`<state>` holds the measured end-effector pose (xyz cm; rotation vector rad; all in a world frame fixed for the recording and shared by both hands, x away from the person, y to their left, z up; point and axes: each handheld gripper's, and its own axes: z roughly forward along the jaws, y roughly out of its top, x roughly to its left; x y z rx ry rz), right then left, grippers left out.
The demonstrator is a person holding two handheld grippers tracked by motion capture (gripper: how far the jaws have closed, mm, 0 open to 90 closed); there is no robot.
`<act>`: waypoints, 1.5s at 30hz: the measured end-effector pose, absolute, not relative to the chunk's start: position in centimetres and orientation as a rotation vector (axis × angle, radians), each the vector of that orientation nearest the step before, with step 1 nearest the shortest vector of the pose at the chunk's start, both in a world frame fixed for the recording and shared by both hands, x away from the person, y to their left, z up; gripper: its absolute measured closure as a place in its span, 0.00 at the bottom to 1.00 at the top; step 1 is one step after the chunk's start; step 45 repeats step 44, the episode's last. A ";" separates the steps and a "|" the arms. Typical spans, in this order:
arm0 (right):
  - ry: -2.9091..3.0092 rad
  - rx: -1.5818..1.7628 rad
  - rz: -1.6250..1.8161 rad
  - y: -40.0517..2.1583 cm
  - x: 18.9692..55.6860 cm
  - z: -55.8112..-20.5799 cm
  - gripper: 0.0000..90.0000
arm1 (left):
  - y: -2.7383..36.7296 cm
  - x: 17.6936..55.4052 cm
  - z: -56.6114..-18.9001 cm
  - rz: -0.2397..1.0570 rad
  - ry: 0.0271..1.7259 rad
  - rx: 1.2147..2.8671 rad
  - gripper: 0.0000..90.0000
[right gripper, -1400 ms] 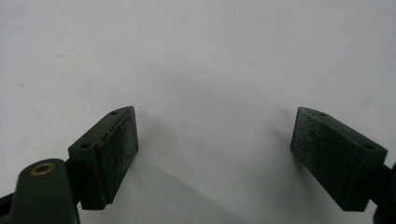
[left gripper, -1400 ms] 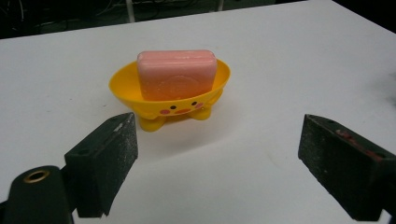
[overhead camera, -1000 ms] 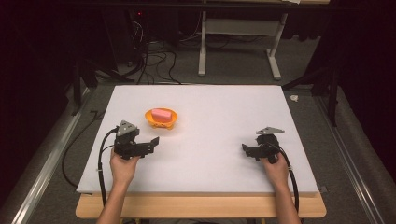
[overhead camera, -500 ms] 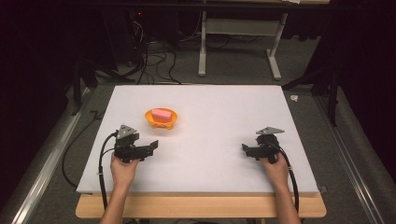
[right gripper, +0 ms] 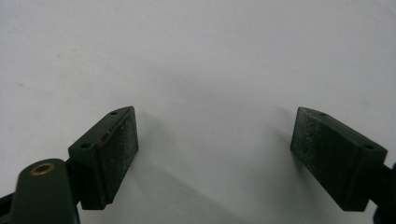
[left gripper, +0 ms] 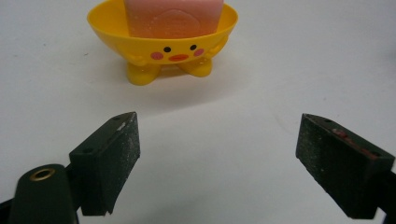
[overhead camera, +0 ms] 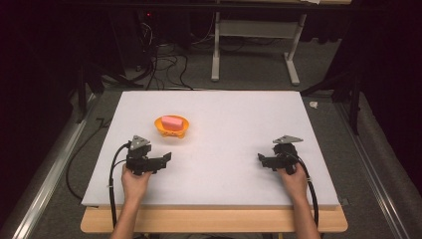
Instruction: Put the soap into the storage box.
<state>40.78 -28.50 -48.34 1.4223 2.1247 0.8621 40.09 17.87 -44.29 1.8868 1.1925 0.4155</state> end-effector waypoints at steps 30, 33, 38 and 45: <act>2.124 1.425 0.862 -28.5 40.8 -48.3 0.17 | 15.5 42.1 -47.9 0.390 1.235 1.999 0.16; 2.125 1.425 0.860 -28.5 40.8 -48.3 0.17 | 14.7 42.1 -48.5 0.455 1.224 2.052 0.16; 2.125 1.425 0.862 -28.5 40.7 -48.3 0.17 | 14.4 41.9 -48.8 0.503 1.208 2.063 0.15; 2.126 1.425 0.862 -28.5 40.8 -48.3 0.17 | 14.4 41.9 -48.8 0.502 1.209 2.062 0.15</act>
